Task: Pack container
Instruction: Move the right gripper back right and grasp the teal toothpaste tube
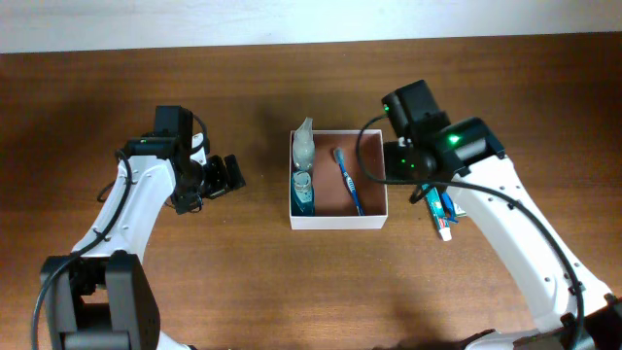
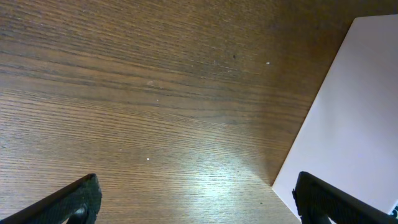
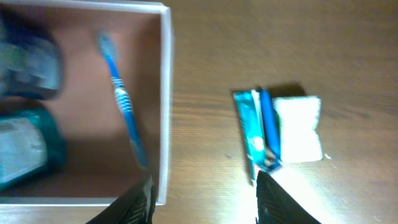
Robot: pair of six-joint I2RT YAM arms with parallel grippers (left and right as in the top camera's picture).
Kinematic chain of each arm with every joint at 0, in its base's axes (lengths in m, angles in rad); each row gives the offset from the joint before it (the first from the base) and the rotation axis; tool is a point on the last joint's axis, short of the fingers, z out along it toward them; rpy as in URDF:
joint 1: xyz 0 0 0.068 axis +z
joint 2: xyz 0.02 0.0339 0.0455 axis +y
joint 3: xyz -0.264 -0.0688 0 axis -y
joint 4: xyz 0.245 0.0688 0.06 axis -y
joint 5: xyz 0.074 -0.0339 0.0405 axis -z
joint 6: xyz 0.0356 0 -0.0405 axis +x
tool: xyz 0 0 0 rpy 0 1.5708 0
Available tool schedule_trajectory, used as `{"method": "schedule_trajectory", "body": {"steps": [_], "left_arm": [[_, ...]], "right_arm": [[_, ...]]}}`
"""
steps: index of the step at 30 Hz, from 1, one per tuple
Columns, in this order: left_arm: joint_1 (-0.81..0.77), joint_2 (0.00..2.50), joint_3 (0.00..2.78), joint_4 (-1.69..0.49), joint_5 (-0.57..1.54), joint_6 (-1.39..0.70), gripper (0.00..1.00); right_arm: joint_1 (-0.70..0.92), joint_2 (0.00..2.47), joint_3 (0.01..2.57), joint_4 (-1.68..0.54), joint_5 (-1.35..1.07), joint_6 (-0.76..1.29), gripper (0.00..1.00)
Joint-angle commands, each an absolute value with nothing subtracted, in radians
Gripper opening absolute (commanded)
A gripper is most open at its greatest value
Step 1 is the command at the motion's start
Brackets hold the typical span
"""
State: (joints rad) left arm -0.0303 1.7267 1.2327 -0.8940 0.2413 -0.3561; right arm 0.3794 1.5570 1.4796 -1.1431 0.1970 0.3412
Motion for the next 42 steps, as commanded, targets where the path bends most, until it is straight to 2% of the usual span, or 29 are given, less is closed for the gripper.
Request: {"method": "schedule_trajectory", "body": {"steps": [1, 11, 20, 29, 42], "left_arm": [[-0.028, 1.739, 1.241, -0.895, 0.238, -0.351, 0.99], [-0.028, 1.739, 1.241, -0.895, 0.238, -0.351, 0.99], [-0.028, 1.739, 1.241, -0.895, 0.238, -0.351, 0.99], [-0.028, 1.739, 1.241, -0.895, 0.238, -0.351, 0.99], [-0.028, 1.739, 1.241, -0.895, 0.238, -0.351, 0.99]], "right_arm": [[0.32, 1.563, 1.449, -1.173, 0.244, 0.292, 0.46], [0.207, 1.568, 1.304, -1.136, 0.176, 0.291, 0.46], [0.2, 1.577, 1.099, -0.908, 0.109, 0.187, 0.45], [0.199, 1.579, 1.036, -0.813, 0.143, 0.187, 0.45], [0.116, 1.682, 1.015, -0.805, 0.12, 0.139, 0.45]]}}
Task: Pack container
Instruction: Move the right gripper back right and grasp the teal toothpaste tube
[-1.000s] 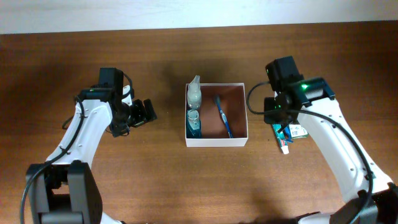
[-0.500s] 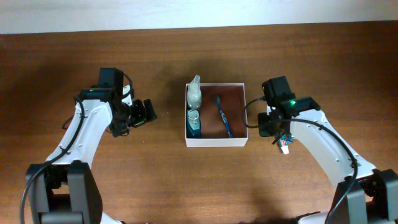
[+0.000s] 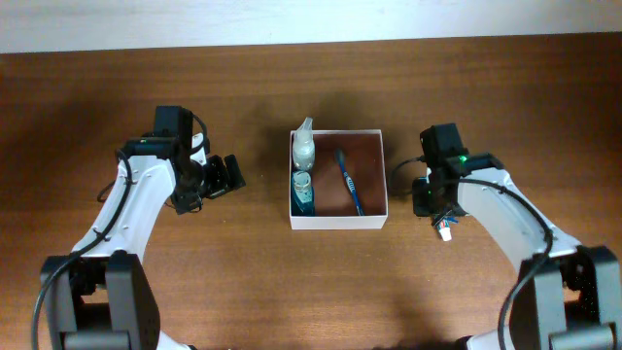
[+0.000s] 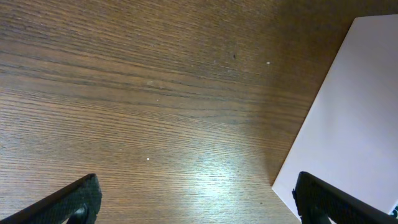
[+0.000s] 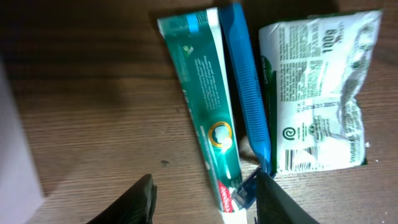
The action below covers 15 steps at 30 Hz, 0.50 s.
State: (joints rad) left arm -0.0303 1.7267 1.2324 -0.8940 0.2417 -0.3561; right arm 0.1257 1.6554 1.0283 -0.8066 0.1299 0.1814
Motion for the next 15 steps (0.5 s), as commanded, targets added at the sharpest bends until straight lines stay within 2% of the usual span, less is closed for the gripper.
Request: {"method": "schedule_trajectory", "body": {"steps": [1, 15], "left_arm": [[-0.028, 1.739, 1.241, -0.895, 0.238, -0.351, 0.99], [-0.028, 1.739, 1.241, -0.895, 0.238, -0.351, 0.99]], "right_arm": [[0.117, 1.691, 1.015, -0.804, 0.113, 0.126, 0.45], [0.116, 1.786, 1.014, -0.752, 0.112, 0.119, 0.45]]}}
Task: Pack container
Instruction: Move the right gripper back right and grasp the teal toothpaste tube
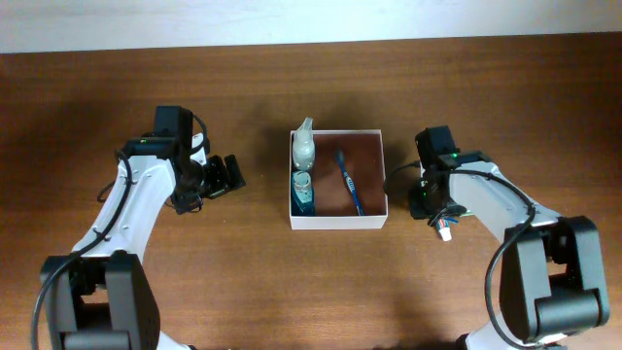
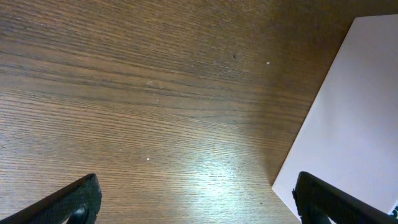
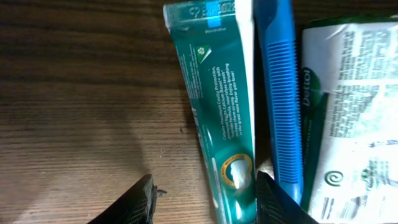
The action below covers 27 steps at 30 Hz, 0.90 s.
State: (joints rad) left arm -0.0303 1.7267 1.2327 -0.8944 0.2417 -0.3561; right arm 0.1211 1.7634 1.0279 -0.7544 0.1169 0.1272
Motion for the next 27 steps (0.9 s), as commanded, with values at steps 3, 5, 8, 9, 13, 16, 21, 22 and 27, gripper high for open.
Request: {"method": "schedule_trajectory", "body": {"steps": [3, 5, 8, 9, 13, 16, 21, 22, 27], "left_arm": [[-0.028, 1.739, 1.241, -0.895, 0.238, -0.351, 1.0], [-0.028, 1.739, 1.241, -0.895, 0.238, -0.351, 1.0], [-0.028, 1.739, 1.241, -0.895, 0.238, -0.351, 0.99], [-0.028, 1.739, 1.241, -0.895, 0.238, -0.351, 0.99], [-0.028, 1.739, 1.241, -0.895, 0.238, -0.351, 0.99], [-0.028, 1.739, 1.241, -0.895, 0.238, -0.351, 0.99], [-0.028, 1.739, 1.241, -0.895, 0.238, -0.351, 0.99], [-0.028, 1.739, 1.241, -0.895, 0.238, -0.351, 0.99], [-0.028, 1.739, 1.241, -0.895, 0.238, -0.351, 0.99]], "right_arm": [[0.116, 1.794, 1.013, -0.748, 0.113, 0.119, 0.45], [0.116, 1.796, 1.013, -0.748, 0.113, 0.12, 0.45], [0.116, 1.797, 1.01, -0.748, 0.112, 0.12, 0.45], [0.116, 1.797, 1.01, -0.747, 0.112, 0.12, 0.45], [0.116, 1.797, 1.0, -0.747, 0.112, 0.12, 0.33], [0.116, 1.797, 0.992, -0.746, 0.112, 0.12, 0.18], [0.116, 1.797, 0.989, -0.744, 0.112, 0.12, 0.12], [0.117, 1.796, 0.989, -0.744, 0.112, 0.12, 0.12], [0.117, 1.785, 1.045, -0.797, 0.112, 0.12, 0.12]]}}
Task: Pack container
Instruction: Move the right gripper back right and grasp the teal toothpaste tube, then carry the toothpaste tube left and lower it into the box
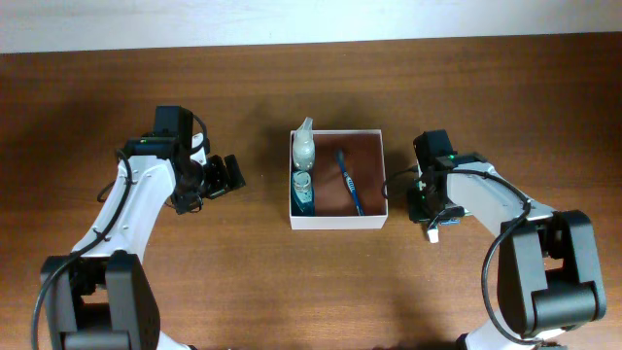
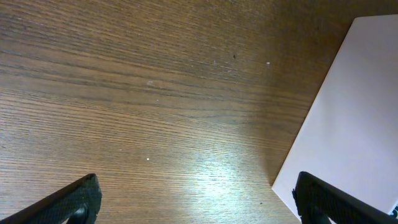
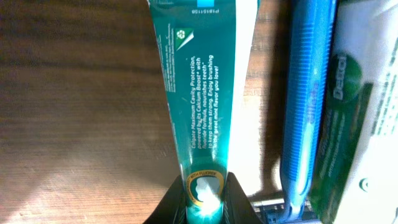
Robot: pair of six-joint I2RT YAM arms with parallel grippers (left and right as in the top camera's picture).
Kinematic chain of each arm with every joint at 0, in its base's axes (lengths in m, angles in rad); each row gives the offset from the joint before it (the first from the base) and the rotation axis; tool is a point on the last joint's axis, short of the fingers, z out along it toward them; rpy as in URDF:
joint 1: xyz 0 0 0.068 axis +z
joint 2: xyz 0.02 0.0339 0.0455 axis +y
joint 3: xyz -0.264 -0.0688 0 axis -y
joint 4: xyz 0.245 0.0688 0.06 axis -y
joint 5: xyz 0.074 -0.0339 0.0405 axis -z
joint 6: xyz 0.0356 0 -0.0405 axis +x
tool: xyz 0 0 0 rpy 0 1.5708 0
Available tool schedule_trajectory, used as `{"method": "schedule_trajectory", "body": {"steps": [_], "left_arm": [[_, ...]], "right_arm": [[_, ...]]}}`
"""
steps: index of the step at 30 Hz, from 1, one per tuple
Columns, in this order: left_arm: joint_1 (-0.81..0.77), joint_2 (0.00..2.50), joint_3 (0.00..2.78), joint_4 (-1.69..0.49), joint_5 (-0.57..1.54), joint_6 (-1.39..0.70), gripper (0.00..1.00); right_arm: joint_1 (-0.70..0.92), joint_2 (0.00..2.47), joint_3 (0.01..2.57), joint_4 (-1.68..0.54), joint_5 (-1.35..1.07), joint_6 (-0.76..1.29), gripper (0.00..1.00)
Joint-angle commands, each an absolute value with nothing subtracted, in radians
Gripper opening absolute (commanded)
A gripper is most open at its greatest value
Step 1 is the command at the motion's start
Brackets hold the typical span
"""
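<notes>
The white box [image 1: 338, 223] in the middle of the table holds a blue toothbrush [image 1: 347, 182], a teal bottle [image 1: 303, 192] and a clear bottle [image 1: 303, 146]. To its right my right gripper [image 1: 428, 202] is low over the table. In the right wrist view the right gripper [image 3: 205, 205] is shut on a green toothpaste tube [image 3: 205, 81], its jaws pinching the tube near the cap end. My left gripper [image 1: 229, 175] stays left of the box; the left wrist view shows the left gripper [image 2: 199, 205] open over bare wood.
A blue razor [image 3: 308, 93] lies right beside the toothpaste, touching or nearly touching it. Past it is a green-and-white pouch [image 3: 364, 112]. The box's white side wall [image 2: 348, 118] shows at the right of the left wrist view.
My right gripper was open just above the toothpaste tube; now it is lower and shut on it. The tube's cap end sits slightly further left. The left arm is unchanged.
First my right gripper was open and high over the box's right wall. Then it stood open over the toothpaste, razor and pouch on the table, then closer over the tube. Now its jaws pinch the tube. The left arm stayed still throughout.
</notes>
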State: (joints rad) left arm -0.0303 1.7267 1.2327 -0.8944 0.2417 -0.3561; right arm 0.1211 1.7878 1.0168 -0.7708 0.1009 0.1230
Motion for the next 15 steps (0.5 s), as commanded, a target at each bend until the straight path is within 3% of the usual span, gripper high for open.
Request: {"method": "schedule_trajectory", "body": {"steps": [1, 8, 15], "left_arm": [[-0.028, 1.739, 1.241, -0.895, 0.238, -0.351, 0.99], [-0.028, 1.739, 1.241, -0.895, 0.238, -0.351, 0.99], [-0.028, 1.739, 1.241, -0.895, 0.238, -0.351, 0.99]], "right_arm": [[0.117, 1.778, 1.07, -0.821, 0.112, 0.12, 0.12], [0.138, 1.711, 1.301, -1.003, 0.041, 0.12, 0.11], [0.23, 1.678, 1.431, -1.043, -0.047, 0.2, 0.11]]}}
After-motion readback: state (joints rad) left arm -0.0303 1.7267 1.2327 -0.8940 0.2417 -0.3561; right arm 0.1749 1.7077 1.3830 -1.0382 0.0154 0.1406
